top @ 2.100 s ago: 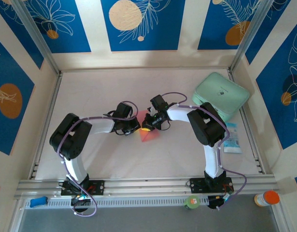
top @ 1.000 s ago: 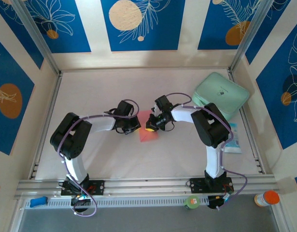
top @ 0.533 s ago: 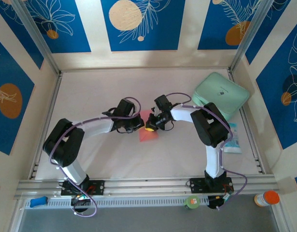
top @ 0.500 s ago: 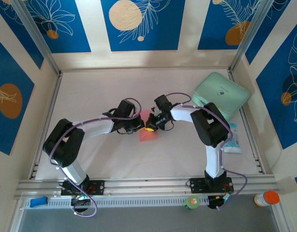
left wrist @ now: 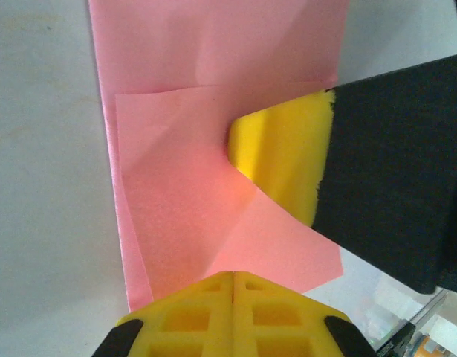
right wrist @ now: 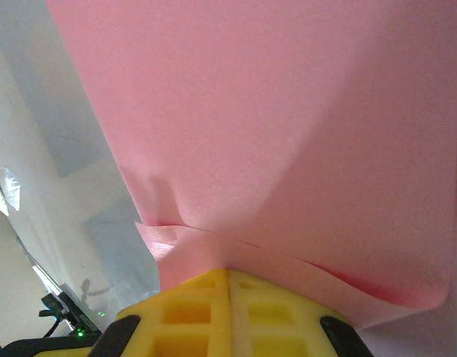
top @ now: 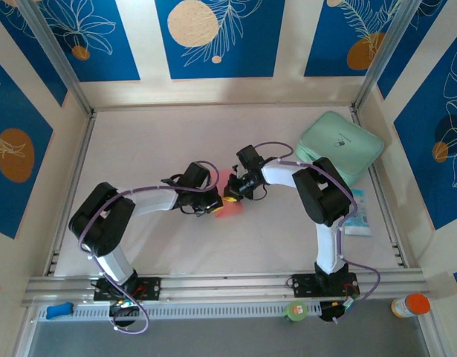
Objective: Fold a paper plane with a square sheet of paper (pick it up from the middle)
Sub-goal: Fold the triangle a second time at the center of the table.
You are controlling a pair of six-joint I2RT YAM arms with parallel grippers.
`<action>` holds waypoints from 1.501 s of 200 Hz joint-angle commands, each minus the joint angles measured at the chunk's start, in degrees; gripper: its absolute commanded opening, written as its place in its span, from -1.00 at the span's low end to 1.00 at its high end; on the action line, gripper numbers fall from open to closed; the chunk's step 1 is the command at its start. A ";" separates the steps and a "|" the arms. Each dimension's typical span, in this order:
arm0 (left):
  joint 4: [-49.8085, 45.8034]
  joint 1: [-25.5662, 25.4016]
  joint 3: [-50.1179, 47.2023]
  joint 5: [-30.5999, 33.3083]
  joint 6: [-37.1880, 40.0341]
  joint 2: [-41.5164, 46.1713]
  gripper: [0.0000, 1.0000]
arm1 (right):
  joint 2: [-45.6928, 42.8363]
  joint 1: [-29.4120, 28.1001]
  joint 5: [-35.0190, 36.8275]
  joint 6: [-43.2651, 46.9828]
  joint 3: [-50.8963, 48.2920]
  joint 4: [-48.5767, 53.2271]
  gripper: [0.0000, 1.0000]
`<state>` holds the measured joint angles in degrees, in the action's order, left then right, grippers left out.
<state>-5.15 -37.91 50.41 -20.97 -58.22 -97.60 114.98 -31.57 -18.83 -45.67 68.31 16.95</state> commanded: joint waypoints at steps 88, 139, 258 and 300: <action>-0.92 -0.70 -2.52 1.19 0.89 -2.14 -0.91 | 5.19 0.20 7.93 -0.56 -1.28 6.57 -1.00; -1.35 -0.72 -2.76 1.87 1.11 -2.75 -0.91 | 5.27 0.22 7.93 -0.47 -1.17 6.69 -1.00; -4.57 -0.67 -4.00 3.13 1.84 -2.72 -0.96 | -4.55 1.06 0.15 6.09 -0.64 0.69 -0.98; -4.32 -0.71 -3.83 3.02 1.78 -2.84 -0.96 | -5.00 -1.71 0.63 7.37 -2.07 0.72 -0.98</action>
<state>-5.06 -38.11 48.36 -20.08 -57.12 -99.20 110.93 -31.57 -18.63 -40.25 67.96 17.15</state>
